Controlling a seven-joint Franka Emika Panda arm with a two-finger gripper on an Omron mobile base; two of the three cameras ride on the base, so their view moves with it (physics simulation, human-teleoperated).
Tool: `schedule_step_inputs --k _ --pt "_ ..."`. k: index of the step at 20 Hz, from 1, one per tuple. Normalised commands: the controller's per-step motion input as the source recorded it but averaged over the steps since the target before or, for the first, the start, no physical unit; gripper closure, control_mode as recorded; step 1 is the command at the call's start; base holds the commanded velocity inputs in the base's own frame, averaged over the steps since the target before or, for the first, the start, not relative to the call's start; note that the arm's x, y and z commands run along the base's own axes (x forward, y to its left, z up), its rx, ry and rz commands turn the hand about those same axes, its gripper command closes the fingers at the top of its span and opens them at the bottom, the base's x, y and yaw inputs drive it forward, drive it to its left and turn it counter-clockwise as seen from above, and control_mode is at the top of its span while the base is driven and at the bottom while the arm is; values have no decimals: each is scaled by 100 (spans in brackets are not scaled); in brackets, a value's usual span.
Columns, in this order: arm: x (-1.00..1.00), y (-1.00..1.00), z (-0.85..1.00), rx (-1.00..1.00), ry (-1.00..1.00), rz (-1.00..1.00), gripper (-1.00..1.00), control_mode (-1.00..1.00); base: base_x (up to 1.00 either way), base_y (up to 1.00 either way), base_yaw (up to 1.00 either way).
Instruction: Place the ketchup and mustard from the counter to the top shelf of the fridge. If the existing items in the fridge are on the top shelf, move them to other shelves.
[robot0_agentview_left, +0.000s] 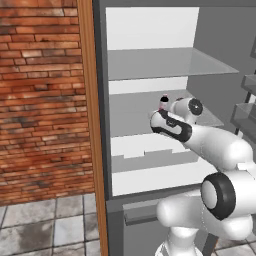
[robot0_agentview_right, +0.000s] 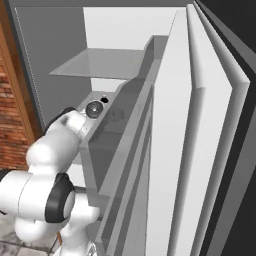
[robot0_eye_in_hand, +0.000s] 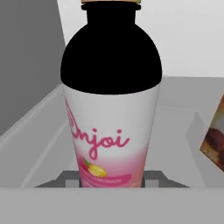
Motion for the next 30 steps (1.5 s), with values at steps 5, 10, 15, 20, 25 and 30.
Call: schedule_step_inputs --k 5,10,15,20,25,30 --pt "40 0 -30 0 0 0 100 -100 0 0 0" --pt "42 0 -22 0 0 0 100 -100 0 0 0" --pt "37 0 -27 0 0 0 100 -100 0 0 0" --pt "18 0 -31 0 0 0 100 -100 0 0 0" --pt "12 0 -8 0 0 0 -100 -100 0 0 0" --pt "5 0 0 0 0 0 -100 -100 0 0 0"
